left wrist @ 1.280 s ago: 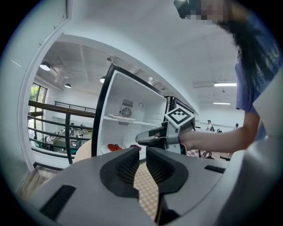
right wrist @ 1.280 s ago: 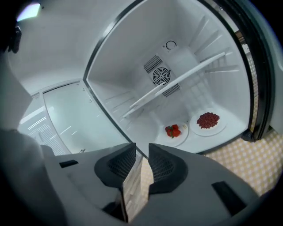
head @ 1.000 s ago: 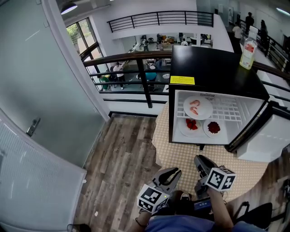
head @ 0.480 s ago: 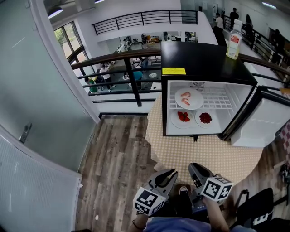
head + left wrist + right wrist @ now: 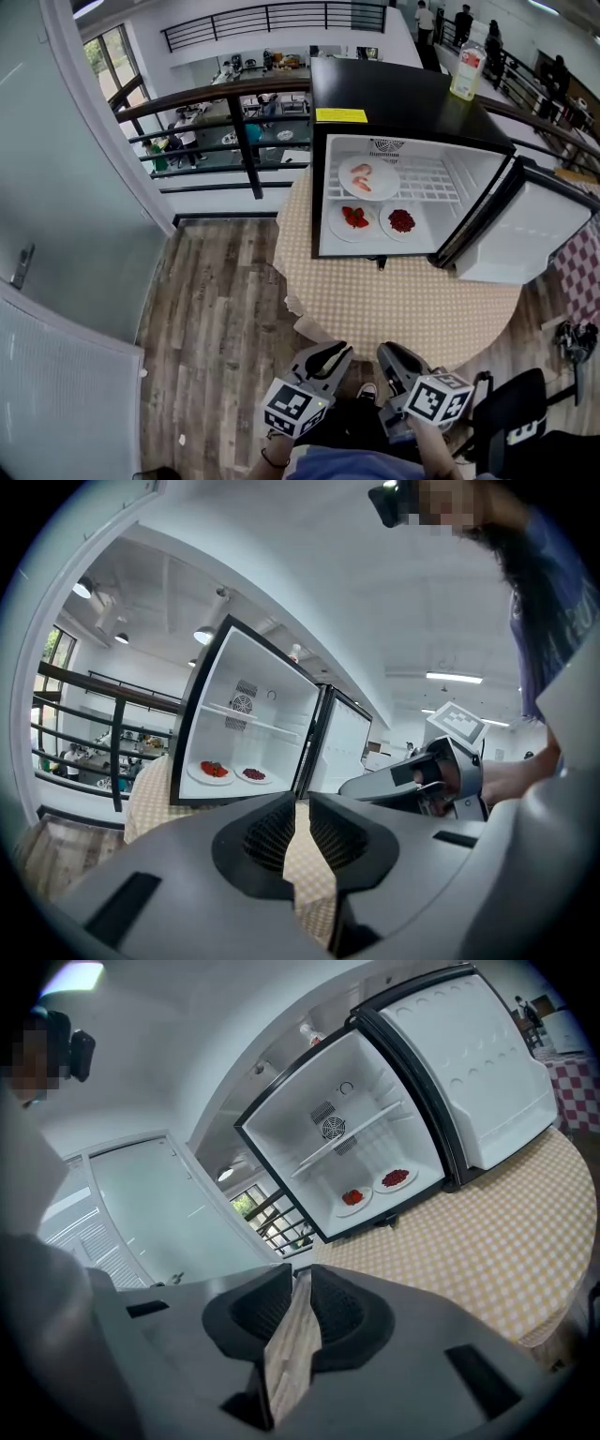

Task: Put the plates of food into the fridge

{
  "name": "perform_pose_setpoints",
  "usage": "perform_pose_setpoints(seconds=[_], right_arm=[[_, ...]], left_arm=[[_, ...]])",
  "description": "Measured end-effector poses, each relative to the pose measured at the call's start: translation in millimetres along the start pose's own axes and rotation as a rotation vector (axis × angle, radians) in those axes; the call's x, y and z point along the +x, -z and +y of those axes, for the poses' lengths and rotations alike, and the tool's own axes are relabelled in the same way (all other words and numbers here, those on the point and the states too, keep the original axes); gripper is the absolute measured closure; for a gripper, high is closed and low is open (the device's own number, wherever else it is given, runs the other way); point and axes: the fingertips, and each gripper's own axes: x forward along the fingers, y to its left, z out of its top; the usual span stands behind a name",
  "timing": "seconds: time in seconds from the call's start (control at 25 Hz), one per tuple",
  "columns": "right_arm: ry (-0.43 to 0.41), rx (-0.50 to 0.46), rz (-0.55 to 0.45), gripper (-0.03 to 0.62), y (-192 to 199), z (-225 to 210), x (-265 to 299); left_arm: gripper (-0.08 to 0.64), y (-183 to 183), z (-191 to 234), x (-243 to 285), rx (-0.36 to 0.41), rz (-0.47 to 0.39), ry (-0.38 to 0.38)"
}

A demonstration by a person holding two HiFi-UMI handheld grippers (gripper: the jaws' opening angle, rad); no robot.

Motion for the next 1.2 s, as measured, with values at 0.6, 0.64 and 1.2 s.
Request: perform_pose_setpoints(seconds=[0.6,0.64,1.2], right_arm=[[-0.009,0.016,-0.021,0.522,4,-17,-55],[-0.015,0.017,-0.024,0.522,5,-19,-63],[-0.108,0.02,-0.035,0.522,32,-34,-186]], left_arm=[[0.515,-7,-40,6,0.039,-0.005,-0.027],[0.515,-10,-47,5,0.044,-0.016,-0.037],[0.515,5,-186,-16,0.082,-0.033,-0.08]])
